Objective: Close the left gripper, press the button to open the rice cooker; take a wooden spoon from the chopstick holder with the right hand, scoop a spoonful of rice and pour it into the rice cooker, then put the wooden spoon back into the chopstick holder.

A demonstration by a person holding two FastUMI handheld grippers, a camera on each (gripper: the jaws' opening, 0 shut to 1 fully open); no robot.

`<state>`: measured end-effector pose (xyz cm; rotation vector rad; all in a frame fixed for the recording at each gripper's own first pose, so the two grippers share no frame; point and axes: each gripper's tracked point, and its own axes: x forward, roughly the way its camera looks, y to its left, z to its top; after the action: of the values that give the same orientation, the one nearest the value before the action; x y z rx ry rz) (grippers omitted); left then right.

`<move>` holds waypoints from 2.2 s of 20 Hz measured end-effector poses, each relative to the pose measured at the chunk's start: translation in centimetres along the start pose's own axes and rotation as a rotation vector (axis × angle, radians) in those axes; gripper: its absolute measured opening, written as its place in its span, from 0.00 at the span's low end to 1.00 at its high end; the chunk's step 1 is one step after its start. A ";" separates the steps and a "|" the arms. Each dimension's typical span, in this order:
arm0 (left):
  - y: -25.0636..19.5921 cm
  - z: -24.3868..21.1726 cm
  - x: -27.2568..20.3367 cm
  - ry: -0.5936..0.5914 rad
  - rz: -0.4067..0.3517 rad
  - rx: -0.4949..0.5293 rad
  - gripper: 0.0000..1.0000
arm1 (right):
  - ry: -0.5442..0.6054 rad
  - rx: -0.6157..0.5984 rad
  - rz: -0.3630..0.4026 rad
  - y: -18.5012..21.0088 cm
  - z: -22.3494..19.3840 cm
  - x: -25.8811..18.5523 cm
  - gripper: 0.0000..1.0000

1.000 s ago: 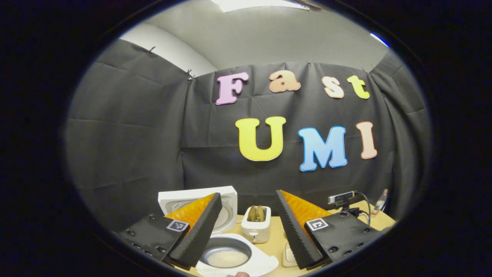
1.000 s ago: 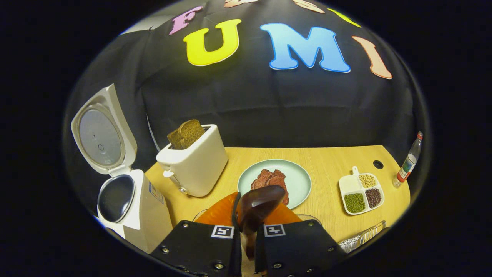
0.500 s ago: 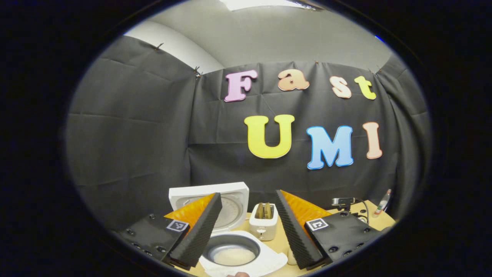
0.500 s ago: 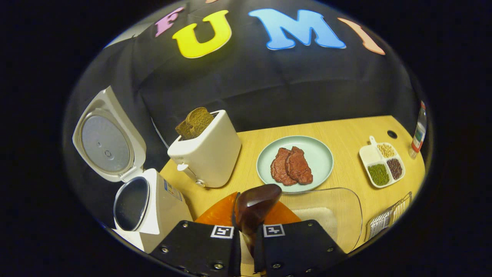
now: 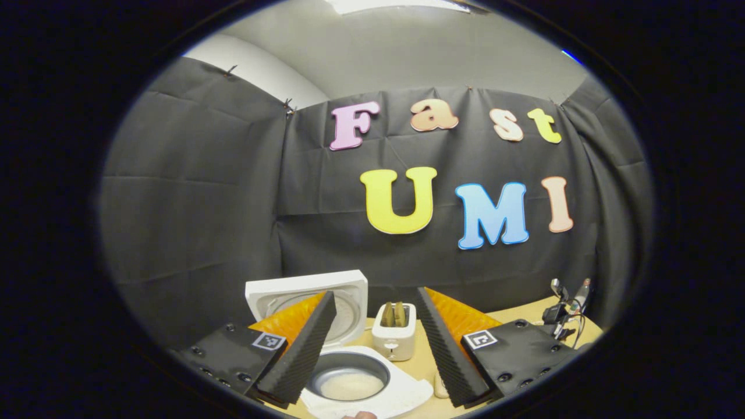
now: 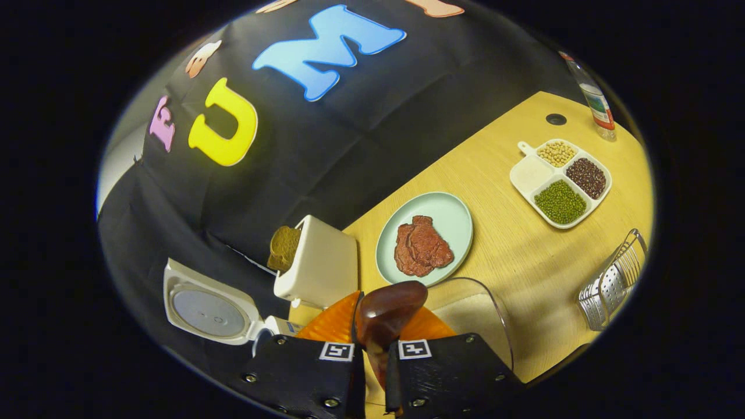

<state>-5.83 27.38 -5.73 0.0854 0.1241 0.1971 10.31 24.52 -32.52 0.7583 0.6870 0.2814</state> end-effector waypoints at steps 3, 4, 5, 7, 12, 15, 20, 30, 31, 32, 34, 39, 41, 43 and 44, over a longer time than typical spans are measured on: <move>-1.2 0.5 0.2 -0.015 -0.022 -0.004 0.95 | -0.020 0.107 0.087 1.6 2.2 -1.9 0.13; -1.7 0.6 0.4 -0.021 -0.035 -0.010 0.97 | -0.018 0.151 0.116 2.2 2.7 -2.4 0.13; -2.2 0.8 0.4 -0.027 -0.051 -0.014 0.95 | -0.022 0.189 0.142 2.7 3.3 -3.0 0.13; -2.6 0.9 0.8 -0.036 -0.063 -0.016 0.95 | -0.036 0.224 0.177 3.5 4.4 -4.0 0.13; -3.4 0.4 1.0 -0.049 -0.065 -0.033 0.95 | -0.051 0.260 0.274 7.5 5.9 -6.2 0.13; -3.0 0.9 0.9 -0.061 -0.058 -0.019 0.95 | -0.061 0.245 0.294 9.4 6.3 -6.9 0.13; -1.4 0.7 0.1 -0.058 -0.024 -0.031 0.95 | -0.041 0.201 0.312 12.6 5.0 -5.8 0.13; 3.0 0.3 -0.7 -0.062 0.038 -0.028 0.96 | 0.055 0.147 0.363 20.0 -0.1 -0.9 0.13; 3.5 0.2 -0.8 -0.061 0.047 -0.032 0.96 | 0.064 0.128 0.365 20.7 -0.5 -0.6 0.13; 4.0 0.0 -0.9 -0.059 0.054 -0.036 0.97 | 0.073 0.109 0.367 21.4 -1.0 -0.2 0.13; 4.9 -0.5 -1.2 -0.055 0.069 -0.043 0.97 | 0.090 0.075 0.372 22.6 -2.0 0.4 0.13; 6.8 -0.8 -1.3 -0.058 0.099 -0.045 0.93 | 0.131 -0.068 0.383 25.4 -5.5 2.7 0.13; 7.4 -0.9 -1.1 -0.059 0.106 -0.042 0.93 | 0.143 -0.143 0.385 26.5 -6.9 3.2 0.13; 8.0 -1.0 -1.1 -0.058 0.114 -0.041 0.93 | 0.147 -0.214 0.389 27.5 -8.0 3.6 0.13; 8.2 -1.1 -1.1 -0.057 0.116 -0.042 0.93 | 0.150 -0.250 0.391 27.8 -8.5 3.8 0.13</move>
<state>-8.59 35.28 -5.93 0.0565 0.0582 0.3128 7.65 50.42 -18.98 0.6308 0.6260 0.7726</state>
